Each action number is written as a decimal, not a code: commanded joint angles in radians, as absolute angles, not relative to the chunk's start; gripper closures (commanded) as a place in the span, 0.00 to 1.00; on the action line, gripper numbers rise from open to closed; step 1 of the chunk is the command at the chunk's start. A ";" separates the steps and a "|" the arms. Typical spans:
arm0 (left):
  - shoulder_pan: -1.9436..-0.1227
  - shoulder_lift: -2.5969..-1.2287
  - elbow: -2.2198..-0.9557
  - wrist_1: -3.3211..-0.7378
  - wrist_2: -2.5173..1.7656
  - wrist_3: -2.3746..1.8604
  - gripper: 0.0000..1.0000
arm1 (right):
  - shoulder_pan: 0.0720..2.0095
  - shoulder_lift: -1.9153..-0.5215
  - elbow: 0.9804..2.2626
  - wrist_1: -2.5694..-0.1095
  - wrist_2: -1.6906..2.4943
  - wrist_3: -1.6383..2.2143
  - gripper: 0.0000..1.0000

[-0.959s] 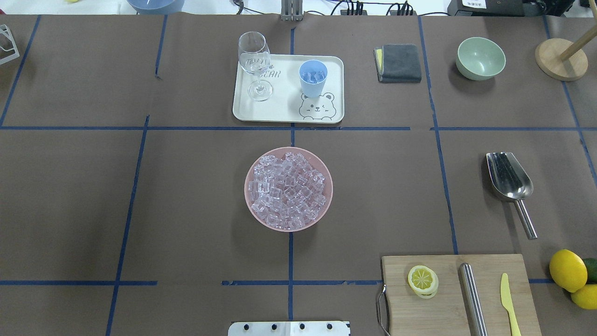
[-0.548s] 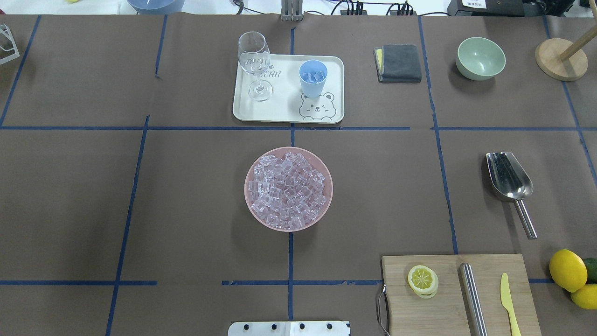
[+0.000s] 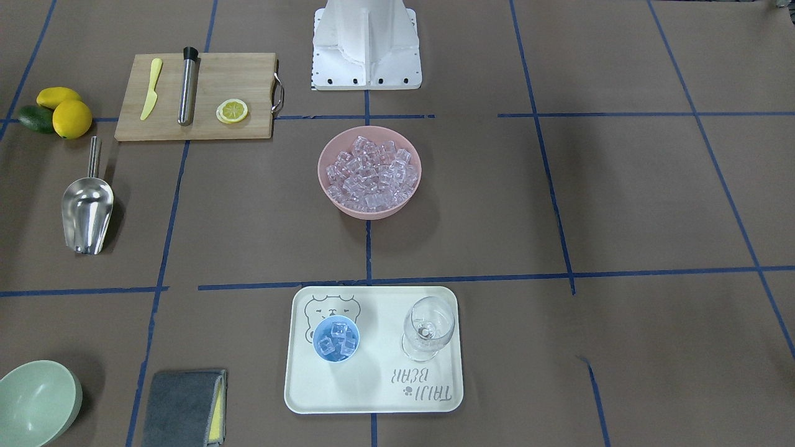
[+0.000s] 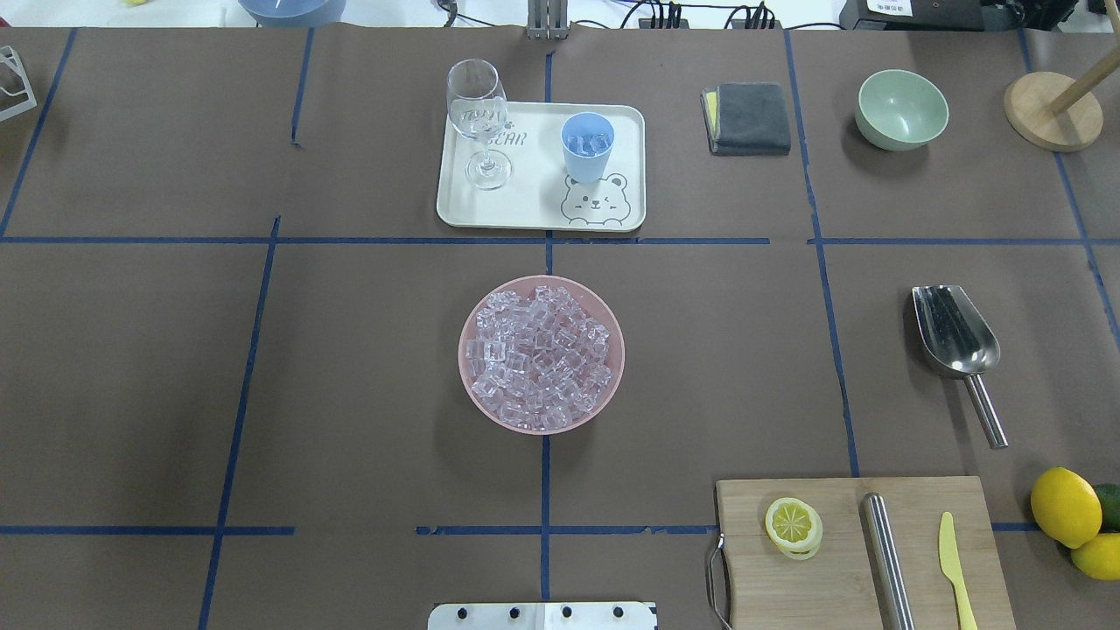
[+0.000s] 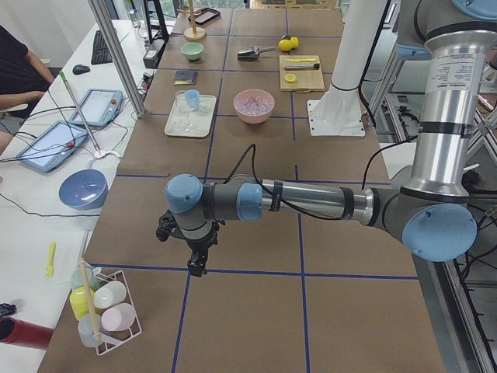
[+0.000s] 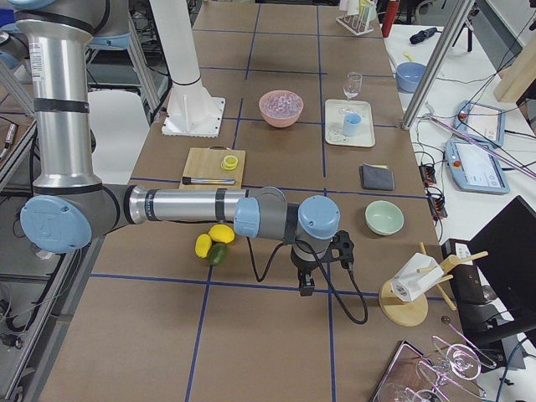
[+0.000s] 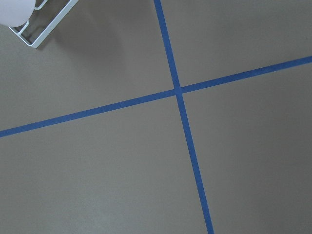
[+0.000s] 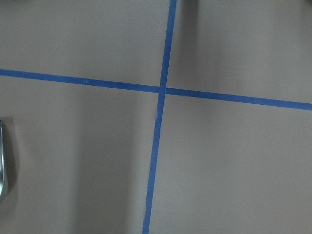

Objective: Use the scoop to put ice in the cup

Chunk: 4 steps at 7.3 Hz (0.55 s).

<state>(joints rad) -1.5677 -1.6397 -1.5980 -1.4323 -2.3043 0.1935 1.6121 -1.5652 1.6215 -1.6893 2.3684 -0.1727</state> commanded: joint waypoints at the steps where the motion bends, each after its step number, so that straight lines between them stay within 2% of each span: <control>1: -1.568 -1.644 -1.605 -1.437 -2.307 0.068 0.00 | 1.614 -1.559 1.621 -1.689 2.368 -0.134 0.00; 4: -1.568 -1.644 -1.614 -1.437 -2.307 0.061 0.00 | 1.615 -1.554 1.623 -1.689 2.368 -0.130 0.00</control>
<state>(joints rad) -1.5677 -1.6443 -1.6077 -1.4372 -2.3070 0.0677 1.6142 -1.5560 1.6222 -1.6889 2.3685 -0.1329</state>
